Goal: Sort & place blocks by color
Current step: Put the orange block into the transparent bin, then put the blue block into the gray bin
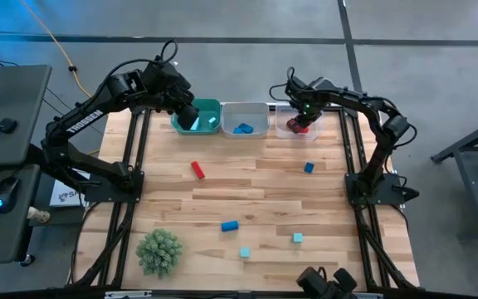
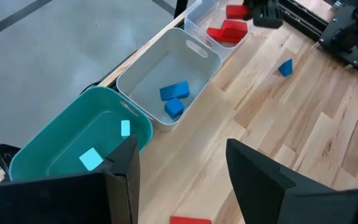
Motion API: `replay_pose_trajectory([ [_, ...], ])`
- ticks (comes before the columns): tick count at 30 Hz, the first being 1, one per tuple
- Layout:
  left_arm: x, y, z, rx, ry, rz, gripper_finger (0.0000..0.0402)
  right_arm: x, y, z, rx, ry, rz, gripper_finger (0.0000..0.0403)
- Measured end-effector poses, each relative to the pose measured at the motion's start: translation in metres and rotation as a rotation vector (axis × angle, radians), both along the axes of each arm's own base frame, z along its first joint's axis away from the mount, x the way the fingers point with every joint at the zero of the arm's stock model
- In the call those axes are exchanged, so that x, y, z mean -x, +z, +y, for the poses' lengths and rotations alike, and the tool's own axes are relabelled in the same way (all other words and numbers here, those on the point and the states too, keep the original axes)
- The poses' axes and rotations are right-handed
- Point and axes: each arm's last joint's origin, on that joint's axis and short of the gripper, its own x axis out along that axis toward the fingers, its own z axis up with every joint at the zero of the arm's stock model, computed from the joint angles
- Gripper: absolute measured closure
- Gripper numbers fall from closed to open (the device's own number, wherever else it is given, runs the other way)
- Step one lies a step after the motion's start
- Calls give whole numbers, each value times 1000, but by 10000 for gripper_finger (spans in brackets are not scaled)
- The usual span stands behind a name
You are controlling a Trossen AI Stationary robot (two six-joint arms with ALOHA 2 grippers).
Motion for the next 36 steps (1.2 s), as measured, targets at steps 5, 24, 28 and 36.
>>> replay_pose_trajectory([
  [5,0,0,0,7,10,-6,239,3,-18,1,9,-5,-13,294],
  [24,0,0,0,15,21,-12,238,4,-26,-1,46,39,-14,228],
  [28,0,0,0,13,24,-10,240,5,-26,-2,88,36,36,224],
  [36,0,0,0,12,25,-10,239,5,-26,-1,61,47,13,223],
])
